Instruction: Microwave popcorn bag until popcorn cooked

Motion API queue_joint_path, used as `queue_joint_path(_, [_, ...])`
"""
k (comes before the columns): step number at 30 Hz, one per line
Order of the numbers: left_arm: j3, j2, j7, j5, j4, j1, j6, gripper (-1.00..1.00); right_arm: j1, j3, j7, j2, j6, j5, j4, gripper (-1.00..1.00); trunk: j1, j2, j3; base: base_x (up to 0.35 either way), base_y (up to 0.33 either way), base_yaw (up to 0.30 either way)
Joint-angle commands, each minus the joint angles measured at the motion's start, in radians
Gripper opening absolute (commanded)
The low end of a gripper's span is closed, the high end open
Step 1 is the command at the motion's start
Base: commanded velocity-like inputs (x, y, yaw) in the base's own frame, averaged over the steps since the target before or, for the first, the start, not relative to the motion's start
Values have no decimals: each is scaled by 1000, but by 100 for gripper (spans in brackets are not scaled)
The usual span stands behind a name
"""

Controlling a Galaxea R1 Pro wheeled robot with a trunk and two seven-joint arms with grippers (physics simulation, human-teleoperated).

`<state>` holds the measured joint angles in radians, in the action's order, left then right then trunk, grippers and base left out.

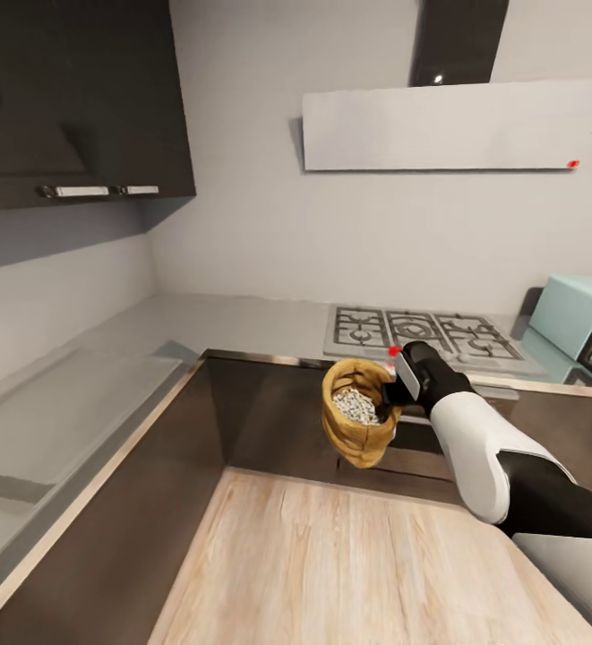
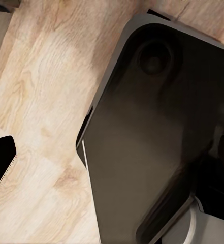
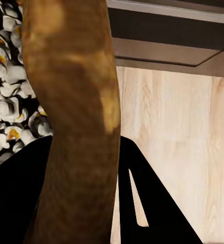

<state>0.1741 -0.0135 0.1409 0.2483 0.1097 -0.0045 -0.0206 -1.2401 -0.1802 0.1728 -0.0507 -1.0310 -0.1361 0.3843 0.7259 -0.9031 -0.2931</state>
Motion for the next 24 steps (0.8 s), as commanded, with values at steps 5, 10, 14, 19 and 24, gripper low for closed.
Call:
queue_joint_path(5, [2,0,2,8,1,0,-2,100,-1,-8,-2,16,-3,-10,1,-100,0,-1,3,0,0,-276])
queue_joint_path(10, [2,0,2,8,1,0,-2,100,-1,-8,-2,19,-3,-10,1,-100,0,-1,7,0,0,-276])
queue_joint_path(14, [2,0,2,8,1,0,-2,100,-1,-8,-4,19,-4,-9,1,-100,0,-1,10,0,0,-277])
queue_joint_path(19, [2,0,2,8,1,0,-2,100,-1,-8,-7,19,-6,-8,1,-100,0,-1,12,0,0,-283])
queue_joint_path(24, [2,0,2,8,1,0,-2,100,-1,-8,-6,19,-6,-8,1,-100,0,-1,15,0,0,-285])
